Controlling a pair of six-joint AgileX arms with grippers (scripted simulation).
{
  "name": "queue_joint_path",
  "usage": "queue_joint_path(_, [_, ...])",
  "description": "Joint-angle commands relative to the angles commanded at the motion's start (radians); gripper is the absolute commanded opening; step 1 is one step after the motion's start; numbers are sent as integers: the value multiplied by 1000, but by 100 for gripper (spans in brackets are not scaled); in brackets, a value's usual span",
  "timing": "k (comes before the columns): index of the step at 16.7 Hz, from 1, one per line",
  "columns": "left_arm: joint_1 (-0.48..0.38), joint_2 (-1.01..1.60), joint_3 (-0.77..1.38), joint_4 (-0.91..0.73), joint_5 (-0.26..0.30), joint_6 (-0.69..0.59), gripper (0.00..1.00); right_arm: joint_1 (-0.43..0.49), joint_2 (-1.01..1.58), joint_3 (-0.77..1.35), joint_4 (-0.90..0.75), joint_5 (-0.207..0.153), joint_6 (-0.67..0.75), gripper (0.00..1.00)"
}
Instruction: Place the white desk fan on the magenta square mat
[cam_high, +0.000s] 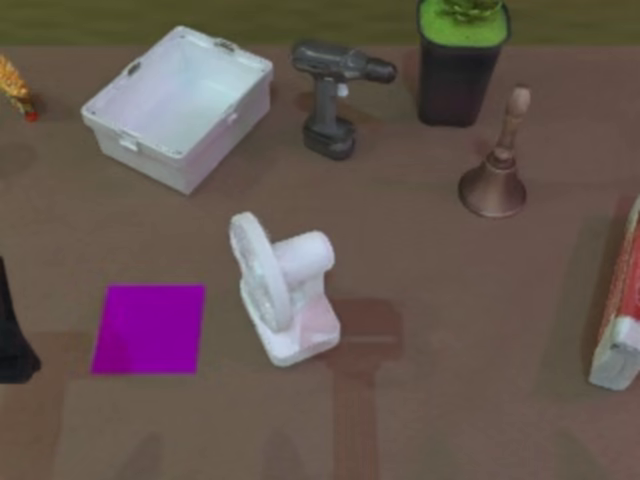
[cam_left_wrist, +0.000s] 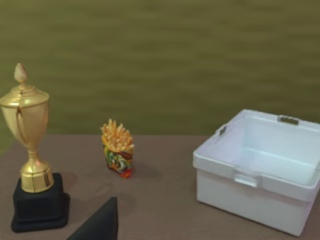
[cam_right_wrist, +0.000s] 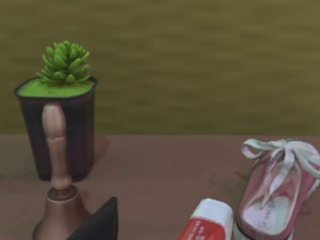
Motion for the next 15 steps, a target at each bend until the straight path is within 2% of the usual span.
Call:
queue_joint_path(4, [-12,31,30,-29,1,-19,100,0,0,0,0,0,0,100])
queue_joint_path(7, [-57,157,156,-138,2,-94,100,0,0,0,0,0,0,100])
queue_joint_path(15, [-263,875,823,-650,-1,-452,100,0,0,0,0,0,0,100])
